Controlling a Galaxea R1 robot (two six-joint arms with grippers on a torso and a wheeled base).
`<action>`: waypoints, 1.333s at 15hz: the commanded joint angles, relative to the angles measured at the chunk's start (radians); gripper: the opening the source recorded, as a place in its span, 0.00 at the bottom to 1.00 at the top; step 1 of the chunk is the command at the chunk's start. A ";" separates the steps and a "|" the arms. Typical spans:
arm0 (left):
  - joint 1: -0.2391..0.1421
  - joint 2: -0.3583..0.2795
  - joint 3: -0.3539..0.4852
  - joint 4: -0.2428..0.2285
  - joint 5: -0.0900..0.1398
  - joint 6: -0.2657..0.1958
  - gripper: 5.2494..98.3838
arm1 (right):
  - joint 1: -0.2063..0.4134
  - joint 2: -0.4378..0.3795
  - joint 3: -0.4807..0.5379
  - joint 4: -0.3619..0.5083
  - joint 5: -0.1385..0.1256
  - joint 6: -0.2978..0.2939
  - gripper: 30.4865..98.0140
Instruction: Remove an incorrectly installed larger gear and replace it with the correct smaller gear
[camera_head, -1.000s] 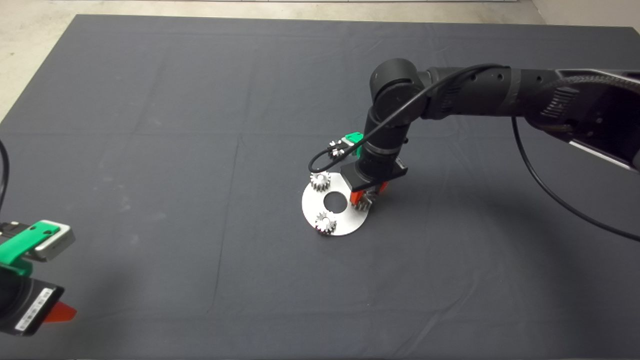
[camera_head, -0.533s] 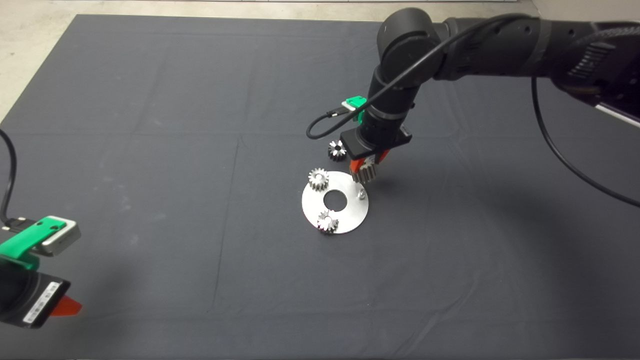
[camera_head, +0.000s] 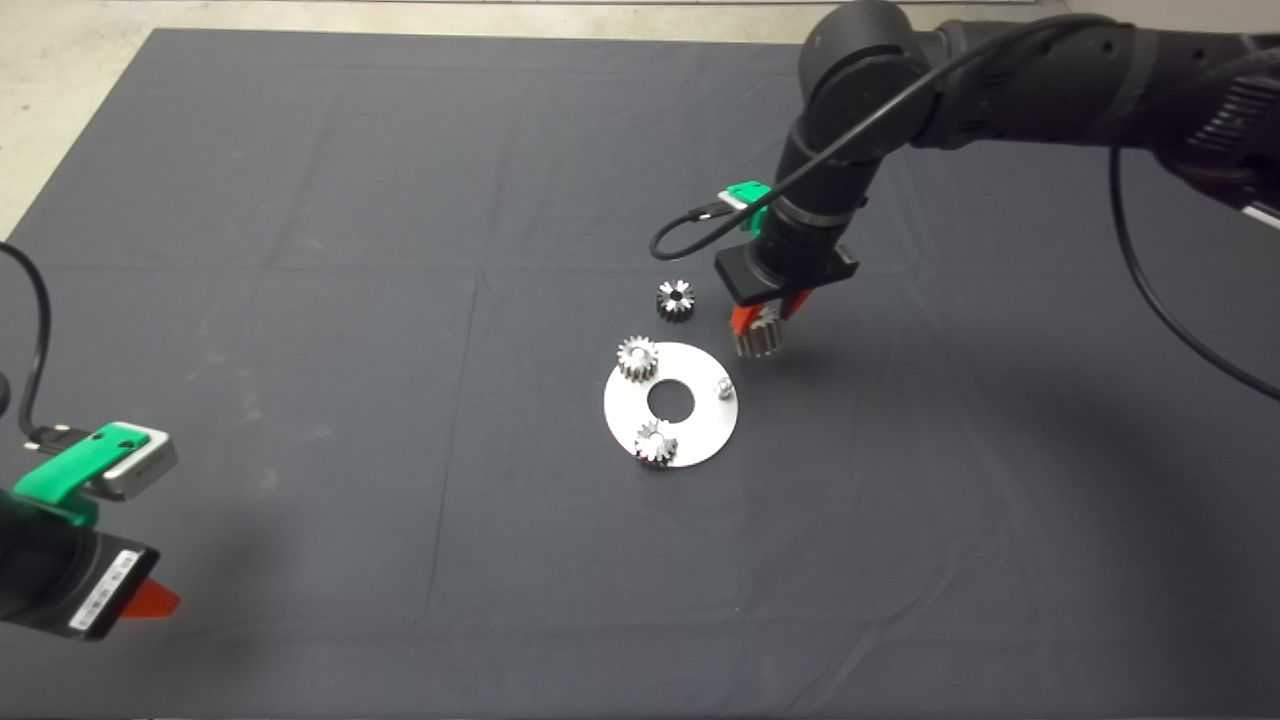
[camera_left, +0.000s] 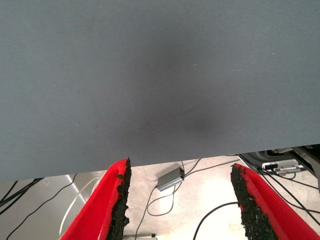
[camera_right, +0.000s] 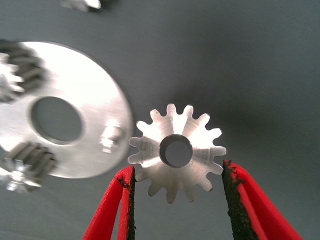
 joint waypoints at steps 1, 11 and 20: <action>0.002 0.012 -0.001 0.011 0.063 -0.017 0.47 | 0.040 -0.311 0.163 0.024 -0.109 -0.017 0.09; 0.002 0.006 0.016 0.010 0.066 -0.033 0.47 | 0.003 -0.572 0.378 0.020 -0.107 -0.018 0.09; 0.002 0.007 0.022 0.010 0.066 -0.038 0.47 | 0.003 -0.552 0.394 0.021 -0.106 -0.008 0.15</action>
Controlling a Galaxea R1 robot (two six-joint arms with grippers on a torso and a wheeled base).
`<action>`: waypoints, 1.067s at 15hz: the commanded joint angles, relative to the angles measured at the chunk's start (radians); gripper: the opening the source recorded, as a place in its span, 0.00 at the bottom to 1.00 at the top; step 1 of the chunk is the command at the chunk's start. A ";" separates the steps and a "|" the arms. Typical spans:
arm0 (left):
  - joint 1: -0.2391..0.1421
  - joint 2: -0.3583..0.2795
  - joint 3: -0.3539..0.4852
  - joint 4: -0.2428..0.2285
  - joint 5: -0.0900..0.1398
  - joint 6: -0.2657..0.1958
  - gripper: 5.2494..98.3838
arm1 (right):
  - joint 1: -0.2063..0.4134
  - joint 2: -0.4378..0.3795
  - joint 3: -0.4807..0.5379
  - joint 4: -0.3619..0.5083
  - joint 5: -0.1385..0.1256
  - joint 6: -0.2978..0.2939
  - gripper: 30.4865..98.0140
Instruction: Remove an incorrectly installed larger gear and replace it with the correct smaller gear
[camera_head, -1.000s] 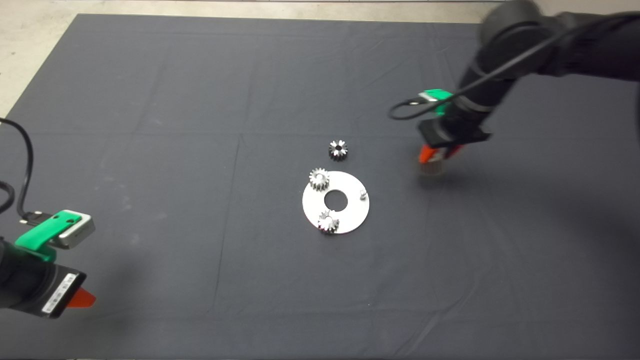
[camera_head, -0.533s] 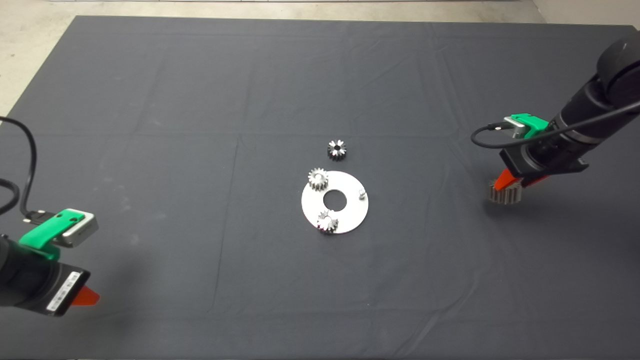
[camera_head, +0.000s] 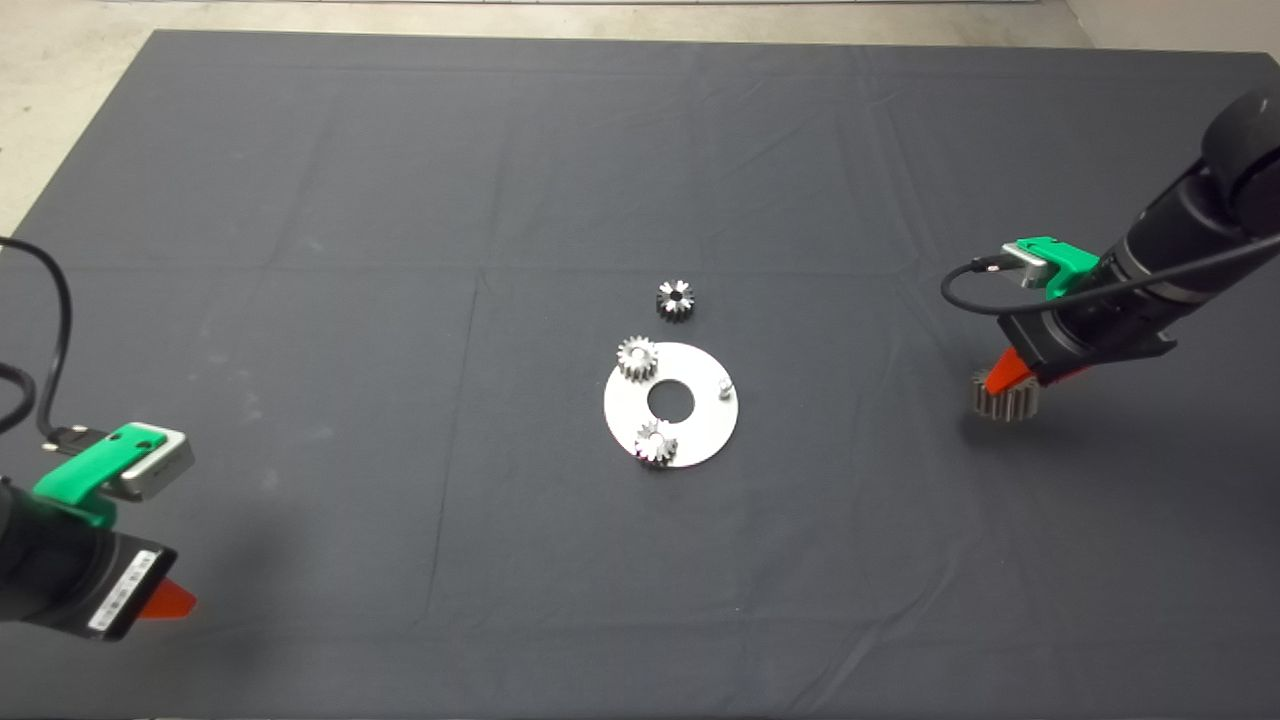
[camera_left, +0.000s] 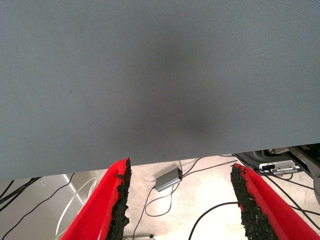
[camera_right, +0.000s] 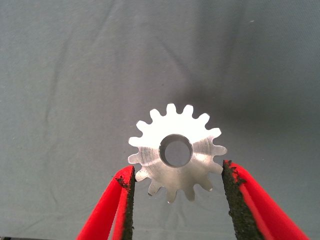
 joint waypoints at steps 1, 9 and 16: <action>-0.001 -0.005 0.008 0.008 0.065 -0.005 0.47 | 0.023 0.011 0.020 0.022 -0.104 0.009 0.17; -0.001 -0.007 0.006 0.008 0.065 -0.007 0.47 | 0.025 0.035 0.018 0.025 -0.104 0.013 0.35; -0.001 -0.012 0.002 0.008 0.065 -0.007 0.47 | 0.135 0.322 -0.315 0.102 -0.104 -0.001 0.35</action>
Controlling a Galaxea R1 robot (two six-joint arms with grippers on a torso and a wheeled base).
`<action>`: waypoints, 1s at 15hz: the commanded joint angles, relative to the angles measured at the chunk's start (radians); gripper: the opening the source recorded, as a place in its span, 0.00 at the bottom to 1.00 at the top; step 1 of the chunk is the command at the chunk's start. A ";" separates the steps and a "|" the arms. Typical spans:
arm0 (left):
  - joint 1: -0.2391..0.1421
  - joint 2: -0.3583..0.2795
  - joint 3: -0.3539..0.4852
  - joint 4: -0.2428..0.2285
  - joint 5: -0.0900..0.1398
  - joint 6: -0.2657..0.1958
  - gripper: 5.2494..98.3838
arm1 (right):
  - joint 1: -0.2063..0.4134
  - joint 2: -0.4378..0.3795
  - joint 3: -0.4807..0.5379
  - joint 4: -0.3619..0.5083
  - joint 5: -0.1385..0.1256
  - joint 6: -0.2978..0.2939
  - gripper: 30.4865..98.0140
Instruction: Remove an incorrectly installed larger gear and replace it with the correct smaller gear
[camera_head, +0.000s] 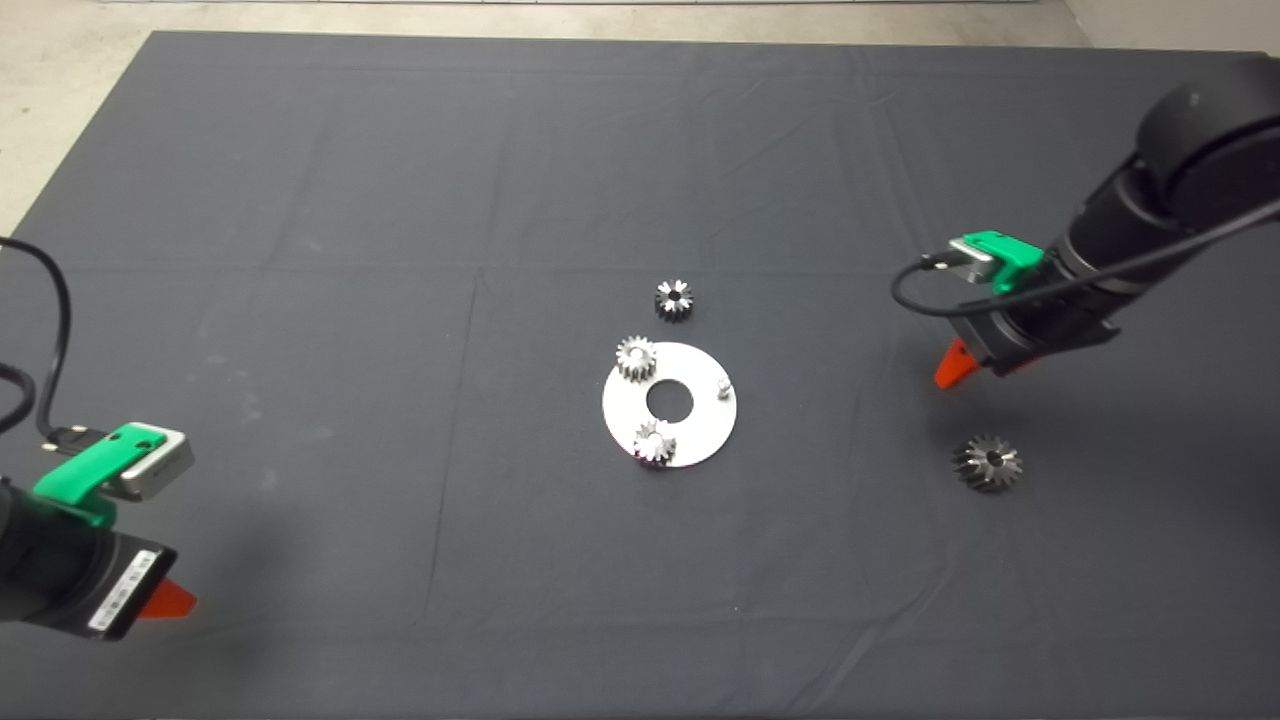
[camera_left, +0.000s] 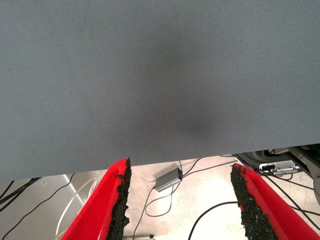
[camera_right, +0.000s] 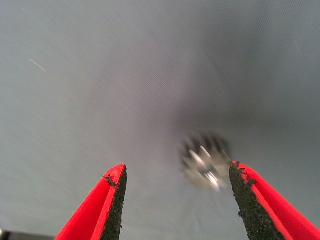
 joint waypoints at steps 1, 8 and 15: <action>-0.001 -0.011 0.002 0.007 0.065 -0.006 0.47 | 0.141 0.219 -0.348 0.145 -0.097 -0.061 0.35; -0.001 -0.004 -0.023 0.006 0.065 -0.006 0.47 | 0.306 0.530 -0.761 0.264 -0.097 -0.252 0.35; -0.001 -0.004 -0.017 0.007 0.062 -0.006 0.47 | 0.181 0.655 -0.867 0.277 -0.094 -0.299 0.35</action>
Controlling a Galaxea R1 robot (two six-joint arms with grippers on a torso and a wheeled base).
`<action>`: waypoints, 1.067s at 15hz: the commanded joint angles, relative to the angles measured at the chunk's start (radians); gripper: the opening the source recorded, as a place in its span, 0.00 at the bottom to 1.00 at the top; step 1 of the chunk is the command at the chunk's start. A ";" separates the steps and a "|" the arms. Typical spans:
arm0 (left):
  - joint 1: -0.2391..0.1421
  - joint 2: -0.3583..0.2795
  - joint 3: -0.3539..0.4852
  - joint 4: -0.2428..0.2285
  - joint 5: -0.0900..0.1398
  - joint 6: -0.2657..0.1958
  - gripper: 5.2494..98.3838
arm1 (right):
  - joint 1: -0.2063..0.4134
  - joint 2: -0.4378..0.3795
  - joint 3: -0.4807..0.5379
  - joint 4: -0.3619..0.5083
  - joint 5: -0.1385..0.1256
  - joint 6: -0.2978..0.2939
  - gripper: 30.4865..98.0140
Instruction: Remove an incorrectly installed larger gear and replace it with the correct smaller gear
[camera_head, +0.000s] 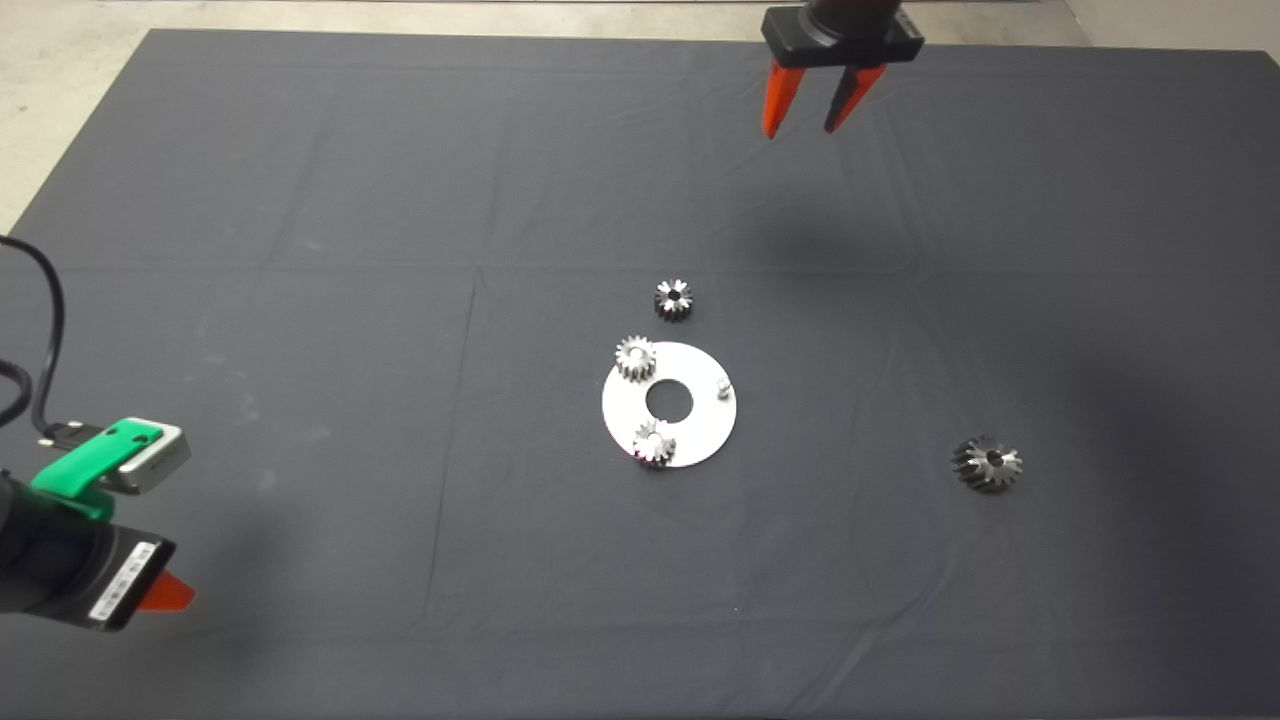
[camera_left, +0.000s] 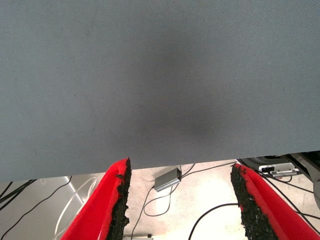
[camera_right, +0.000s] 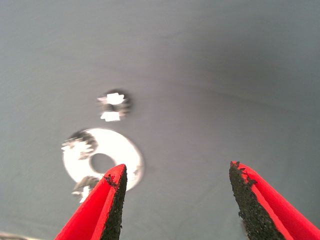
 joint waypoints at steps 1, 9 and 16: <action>-0.001 -0.005 0.006 0.008 0.062 -0.006 0.47 | -0.096 0.052 0.007 0.050 -0.094 -0.019 0.35; 0.001 -0.006 0.009 0.009 0.062 -0.021 0.47 | -0.231 0.094 0.007 -0.077 -0.091 -0.015 0.57; 0.004 0.000 0.009 0.040 0.059 -0.039 0.47 | -0.259 0.100 0.024 -0.171 -0.091 -0.013 0.75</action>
